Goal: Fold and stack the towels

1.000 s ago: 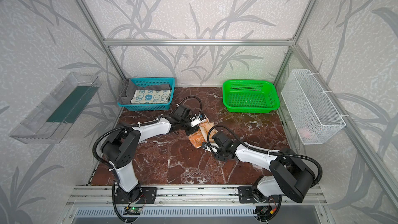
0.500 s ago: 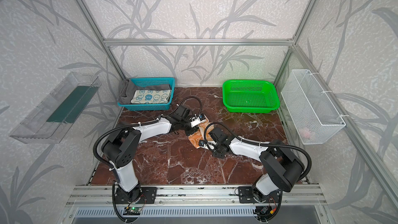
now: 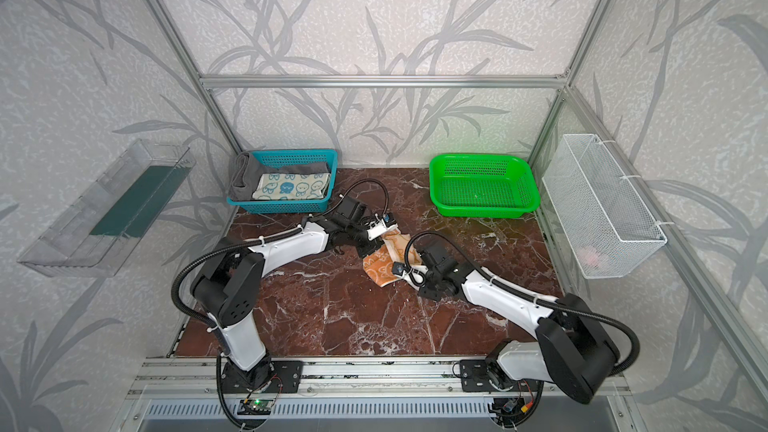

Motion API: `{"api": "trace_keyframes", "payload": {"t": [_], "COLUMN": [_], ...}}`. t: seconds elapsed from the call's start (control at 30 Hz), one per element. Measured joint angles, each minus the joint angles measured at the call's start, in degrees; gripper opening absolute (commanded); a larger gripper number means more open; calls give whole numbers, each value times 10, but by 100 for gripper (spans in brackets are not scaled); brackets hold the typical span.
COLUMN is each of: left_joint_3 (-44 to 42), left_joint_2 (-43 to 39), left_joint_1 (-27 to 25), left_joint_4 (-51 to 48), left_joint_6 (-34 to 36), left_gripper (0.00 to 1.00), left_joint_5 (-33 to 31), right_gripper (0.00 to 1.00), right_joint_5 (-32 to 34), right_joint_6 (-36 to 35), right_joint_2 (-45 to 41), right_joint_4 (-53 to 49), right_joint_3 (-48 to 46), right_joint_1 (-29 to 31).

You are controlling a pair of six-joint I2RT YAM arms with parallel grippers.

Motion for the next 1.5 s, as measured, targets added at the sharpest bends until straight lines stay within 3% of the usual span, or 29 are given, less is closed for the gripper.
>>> {"api": "trace_keyframes", "payload": {"t": [0.17, 0.33, 0.53, 0.7, 0.83, 0.97, 1.1, 1.2, 1.5], "left_joint_3": [0, 0, -37, -56, -55, -38, -34, -34, -66], "left_joint_2": [-101, -186, -195, -174, -157, -98, -49, -34, -44], "left_joint_1": [3, 9, 10, 7, -5, -25, -33, -29, -2], "left_joint_4": [1, 5, 24, 20, 53, 78, 100, 109, 130], "left_joint_6": [-14, -30, -50, -70, -89, -113, -137, -150, -170], "left_gripper": [0, 0, 0, 0, 0, 0, 0, 0, 0], "left_joint_5": [-9, -9, -9, -9, -12, -28, -63, -103, -170], "right_gripper": [0, 4, 11, 19, 21, 18, 8, 0, 0], "right_joint_5": [-37, -61, -92, -97, -97, -110, -139, -153, -146], "right_joint_6": [22, 34, 98, 157, 182, 207, 269, 367, 669], "right_joint_2": [-71, -116, -134, -197, -216, -185, -127, -70, 126], "right_joint_4": [-50, -62, -51, -19, -6, 0, 26, 75, 262], "right_joint_3": [99, 133, 61, -23, -36, -32, -31, -31, -42], "right_joint_1": [-57, -65, -65, -65, -65, -65, -65, -65, -15]}}
